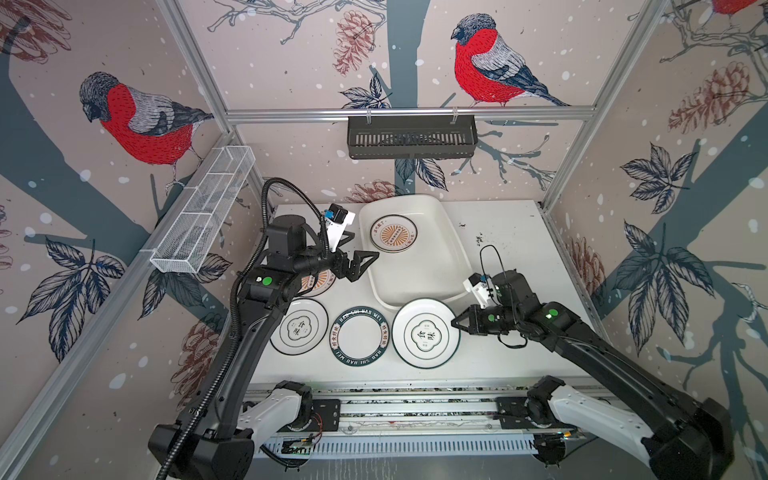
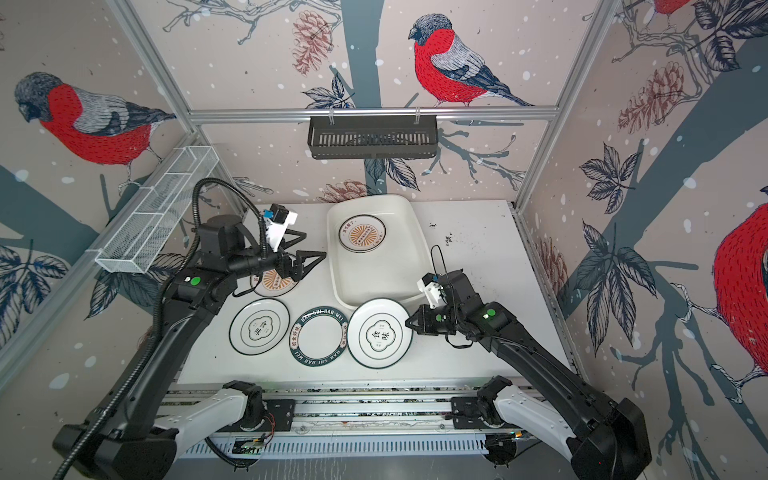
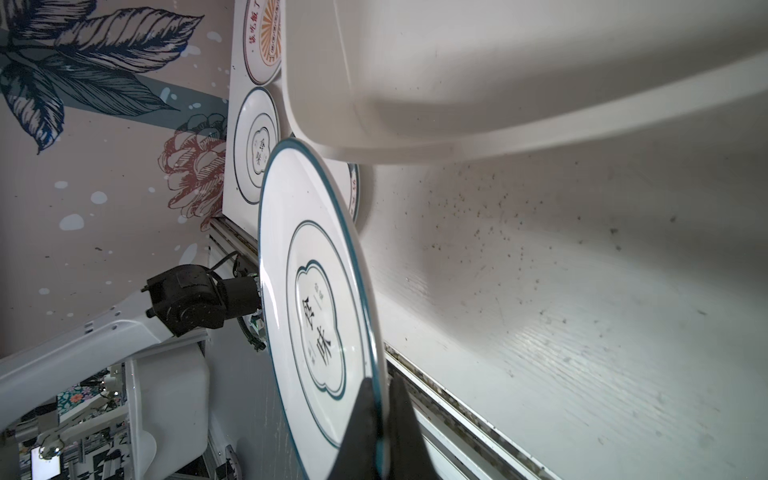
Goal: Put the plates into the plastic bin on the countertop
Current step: 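Carry the upright cloud-emblem plate with the right gripper into the bin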
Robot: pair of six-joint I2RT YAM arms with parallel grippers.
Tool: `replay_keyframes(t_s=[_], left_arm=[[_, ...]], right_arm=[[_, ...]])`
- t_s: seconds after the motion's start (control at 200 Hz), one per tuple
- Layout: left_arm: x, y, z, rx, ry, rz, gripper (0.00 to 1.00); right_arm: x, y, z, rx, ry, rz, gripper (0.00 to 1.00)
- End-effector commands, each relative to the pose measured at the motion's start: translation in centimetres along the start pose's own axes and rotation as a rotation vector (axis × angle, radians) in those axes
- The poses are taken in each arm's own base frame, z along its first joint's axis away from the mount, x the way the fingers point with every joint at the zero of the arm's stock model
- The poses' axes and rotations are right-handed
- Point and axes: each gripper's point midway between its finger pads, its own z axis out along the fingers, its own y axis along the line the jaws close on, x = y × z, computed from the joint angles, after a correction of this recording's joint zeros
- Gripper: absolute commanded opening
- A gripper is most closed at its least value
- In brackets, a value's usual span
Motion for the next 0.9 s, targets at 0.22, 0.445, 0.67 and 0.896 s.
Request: replay_keyframes(t_s=[0.22, 0.445, 0.67, 0.896], left_arm=[[-0.8, -1.2, -1.3, 0.007, -0.037, 0.024, 0.98], [-0.7, -1.4, -1.2, 0.027, -0.04, 0.024, 0.98], [-1.0, -1.8, -1.5, 0.035, -0.054, 0.034, 0.98], [-0.9, -1.9, -1.5, 0.04, -0.06, 0.031, 0.98]], right_arm=[[-7.6, 1.6, 0.1, -0.019, -0.118, -0.067, 0.01], [-12.9, -0.2, 0.8, -0.001, -0.167, -0.05, 0.01], [-16.1, -3.3, 3.1, 0.063, -0.119, -0.046, 0.01], [-17.0, -5.6, 6.5, 0.081, -0.067, -0.053, 0.01]])
